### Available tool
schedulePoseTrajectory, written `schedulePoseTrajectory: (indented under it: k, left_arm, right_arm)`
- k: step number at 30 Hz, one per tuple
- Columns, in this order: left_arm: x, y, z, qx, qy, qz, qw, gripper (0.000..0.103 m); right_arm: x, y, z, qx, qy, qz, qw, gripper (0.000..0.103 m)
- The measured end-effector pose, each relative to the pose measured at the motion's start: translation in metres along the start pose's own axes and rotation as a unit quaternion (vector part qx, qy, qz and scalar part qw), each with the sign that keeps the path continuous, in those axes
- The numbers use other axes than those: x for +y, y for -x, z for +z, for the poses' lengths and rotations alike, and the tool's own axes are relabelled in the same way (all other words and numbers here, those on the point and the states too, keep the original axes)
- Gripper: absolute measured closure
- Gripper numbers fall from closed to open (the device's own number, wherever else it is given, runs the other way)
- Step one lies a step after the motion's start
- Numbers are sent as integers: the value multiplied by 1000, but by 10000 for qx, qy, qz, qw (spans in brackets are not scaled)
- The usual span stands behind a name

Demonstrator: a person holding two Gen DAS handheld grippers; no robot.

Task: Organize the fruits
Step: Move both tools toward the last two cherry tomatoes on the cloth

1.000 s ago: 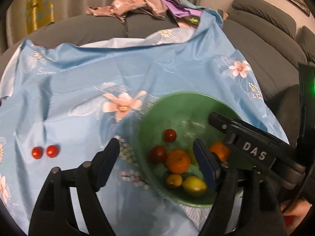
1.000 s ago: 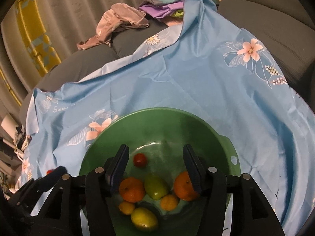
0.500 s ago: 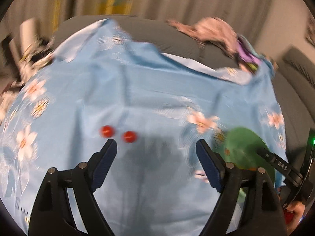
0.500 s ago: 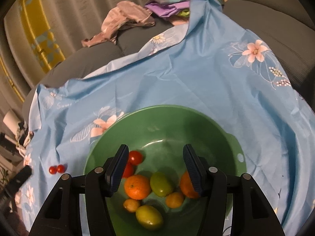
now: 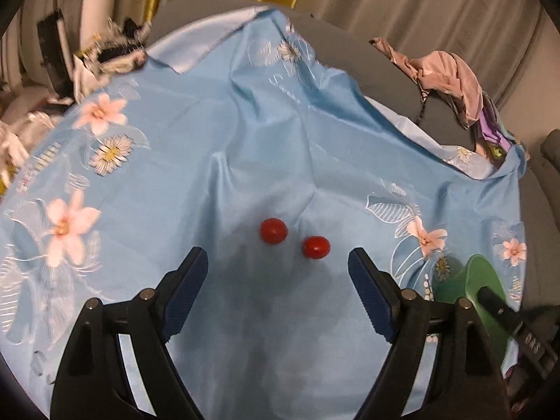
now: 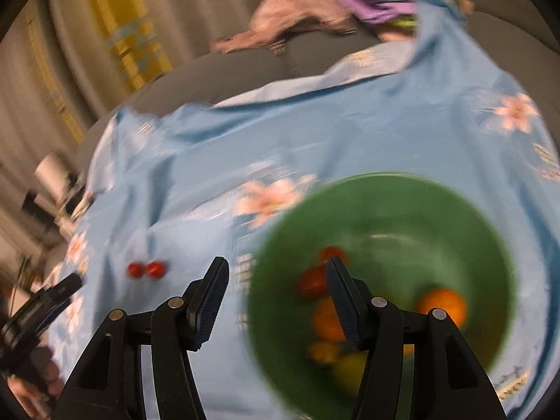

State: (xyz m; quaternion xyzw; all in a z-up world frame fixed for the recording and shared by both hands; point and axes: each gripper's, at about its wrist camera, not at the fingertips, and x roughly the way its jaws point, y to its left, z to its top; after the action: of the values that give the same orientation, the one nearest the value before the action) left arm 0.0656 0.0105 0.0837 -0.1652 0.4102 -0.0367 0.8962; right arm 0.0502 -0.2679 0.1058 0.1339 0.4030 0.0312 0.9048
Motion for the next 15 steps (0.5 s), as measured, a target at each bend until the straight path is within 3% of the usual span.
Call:
schedulePoseTrajectory:
  k: [6, 11, 14, 15]
  left_arm:
    - [30, -18, 8, 247, 768, -271, 9964, 22]
    - [42, -18, 16, 115, 1060, -404, 9935, 22]
    - [46, -27, 19, 263, 1085, -394, 9930, 22]
    - [49, -29, 20, 289, 1162, -383, 9921, 22]
  right_arm:
    - [73, -55, 9, 718, 465, 962, 9917, 45]
    - [111, -140, 11, 1402, 732, 640, 9853, 46]
    - [121, -163, 6, 1310, 981, 431, 9856, 47]
    - [125, -170, 4, 1248, 1150, 344, 9849, 54]
